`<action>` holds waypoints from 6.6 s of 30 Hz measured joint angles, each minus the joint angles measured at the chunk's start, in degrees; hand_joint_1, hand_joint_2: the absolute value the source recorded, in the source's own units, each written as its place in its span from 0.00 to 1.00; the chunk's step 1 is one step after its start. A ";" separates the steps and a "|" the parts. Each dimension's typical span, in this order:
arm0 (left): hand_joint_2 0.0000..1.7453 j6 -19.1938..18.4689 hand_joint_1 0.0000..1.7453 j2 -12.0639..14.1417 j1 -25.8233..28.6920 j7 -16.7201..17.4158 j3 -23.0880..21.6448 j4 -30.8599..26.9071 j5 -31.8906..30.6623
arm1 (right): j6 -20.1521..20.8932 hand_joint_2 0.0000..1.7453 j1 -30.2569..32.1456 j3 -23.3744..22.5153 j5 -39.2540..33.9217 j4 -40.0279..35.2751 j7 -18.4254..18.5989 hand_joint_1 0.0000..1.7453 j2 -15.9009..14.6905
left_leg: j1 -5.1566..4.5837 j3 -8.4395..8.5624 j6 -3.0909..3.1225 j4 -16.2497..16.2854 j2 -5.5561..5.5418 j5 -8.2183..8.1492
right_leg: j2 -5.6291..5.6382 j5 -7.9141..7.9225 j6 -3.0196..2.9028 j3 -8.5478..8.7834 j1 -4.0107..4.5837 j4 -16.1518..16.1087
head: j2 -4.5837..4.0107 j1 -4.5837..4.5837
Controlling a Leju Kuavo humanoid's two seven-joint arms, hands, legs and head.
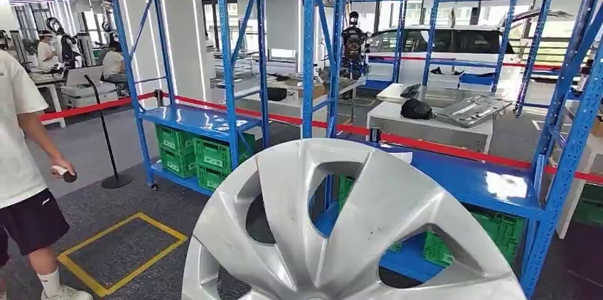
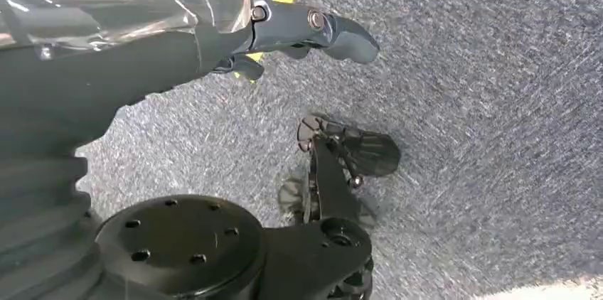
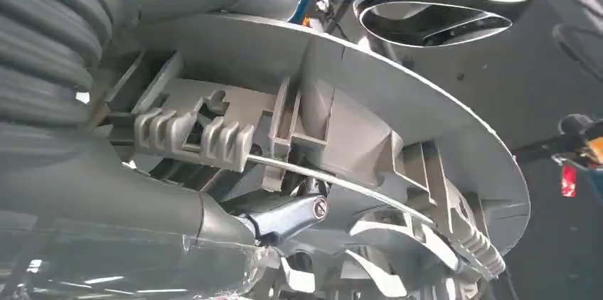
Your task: Take the parts from the cabinet and place them on the table.
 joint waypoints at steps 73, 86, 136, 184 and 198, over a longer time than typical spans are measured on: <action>1.00 -1.16 0.00 -1.38 1.40 1.75 8.15 -0.07 -9.53 | 0.35 1.00 0.45 -0.31 1.66 -0.11 -1.64 1.00 -0.42 | 0.42 -9.96 -2.80 18.68 1.60 -7.27 | -0.99 0.10 -3.69 0.70 0.58 -1.18 | 0.00 -0.35; 1.00 -1.16 0.00 -1.27 1.15 1.75 9.14 -0.09 -10.21 | 0.22 1.00 0.49 -0.35 1.97 -0.22 -1.64 1.00 -0.52 | -0.22 -0.49 0.49 -0.65 1.44 0.85 | -0.62 -6.54 -2.83 -5.62 0.87 12.41 | 0.00 -0.07; 1.00 -1.90 0.00 -2.08 1.78 2.43 12.30 -0.02 -13.59 | 0.31 1.00 0.57 -0.33 2.71 0.07 -2.08 1.00 -0.79 | 0.41 -8.92 -2.43 15.51 1.78 -5.21 | -2.60 -0.31 -4.25 0.93 1.04 -1.00 | 0.00 -0.37; 1.00 -2.36 0.00 -2.69 2.24 3.50 16.63 -0.94 -18.47 | -0.22 1.00 1.29 -0.31 2.64 0.17 -2.12 1.00 -1.05 | -0.39 -0.67 -0.02 0.76 -0.44 0.24 | -0.34 -0.61 0.09 -1.62 -0.37 2.58 | 0.00 -0.07; 1.00 -2.43 0.00 -3.04 3.37 4.42 19.06 -1.64 -20.57 | -0.92 1.00 0.97 -0.18 1.01 0.09 -1.11 1.00 -0.81 | -0.03 -7.69 -2.08 15.04 1.57 -5.14 | -0.31 -0.31 -3.55 -0.67 0.61 1.03 | 0.00 -0.46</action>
